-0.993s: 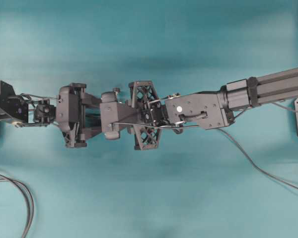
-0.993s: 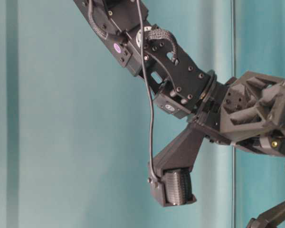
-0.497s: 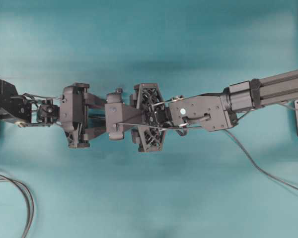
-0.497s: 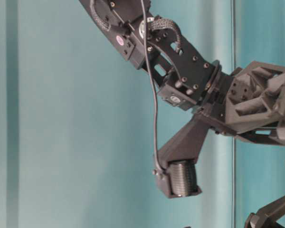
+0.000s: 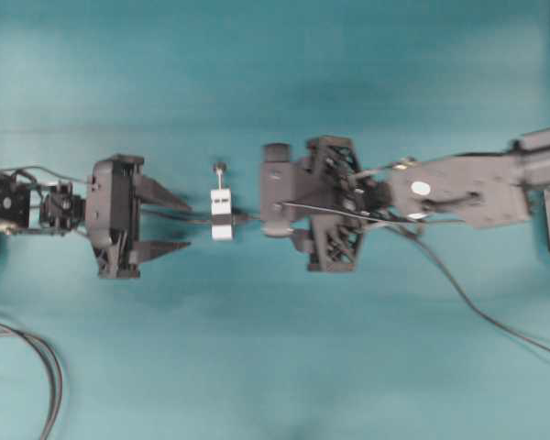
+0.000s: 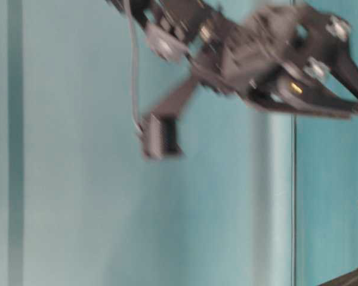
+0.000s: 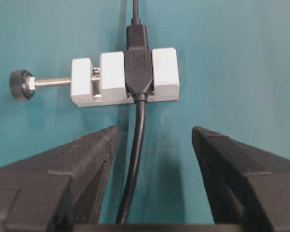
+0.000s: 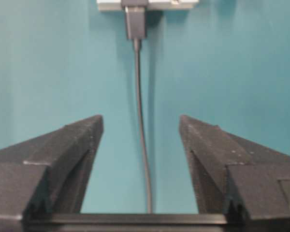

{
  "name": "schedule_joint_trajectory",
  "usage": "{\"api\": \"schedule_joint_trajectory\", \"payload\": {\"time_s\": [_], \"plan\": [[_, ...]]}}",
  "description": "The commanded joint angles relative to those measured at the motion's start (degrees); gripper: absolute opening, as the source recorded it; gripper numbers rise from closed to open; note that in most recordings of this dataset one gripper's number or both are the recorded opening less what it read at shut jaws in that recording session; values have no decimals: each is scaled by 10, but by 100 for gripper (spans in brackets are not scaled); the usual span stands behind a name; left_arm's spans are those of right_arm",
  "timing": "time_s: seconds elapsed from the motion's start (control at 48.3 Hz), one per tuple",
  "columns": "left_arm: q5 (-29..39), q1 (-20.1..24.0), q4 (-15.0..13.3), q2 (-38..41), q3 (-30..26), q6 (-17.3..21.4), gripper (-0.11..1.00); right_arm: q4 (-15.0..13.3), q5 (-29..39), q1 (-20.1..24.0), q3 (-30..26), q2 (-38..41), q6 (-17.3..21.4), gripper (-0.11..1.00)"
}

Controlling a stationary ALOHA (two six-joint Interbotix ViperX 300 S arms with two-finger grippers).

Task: Insert the USB cable into the female connector supported by the left arm.
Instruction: 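Open the right gripper, release the plug, and retract right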

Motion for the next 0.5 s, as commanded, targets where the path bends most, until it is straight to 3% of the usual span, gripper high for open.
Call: {"api": "schedule_joint_trajectory", "payload": {"time_s": [0.0,0.207,0.352,0.476], "plan": [[21,-2,-1,-20,-11,1,66,-2,-16,1,18,-48,19,67],[33,-2,-1,-18,-23,1,66,-2,-28,3,78,-121,70,67],[33,-4,-2,-15,-23,-1,66,-2,-43,3,101,-199,79,67],[33,-5,-2,-15,-25,-2,66,-2,-127,3,122,-253,77,67]]}}
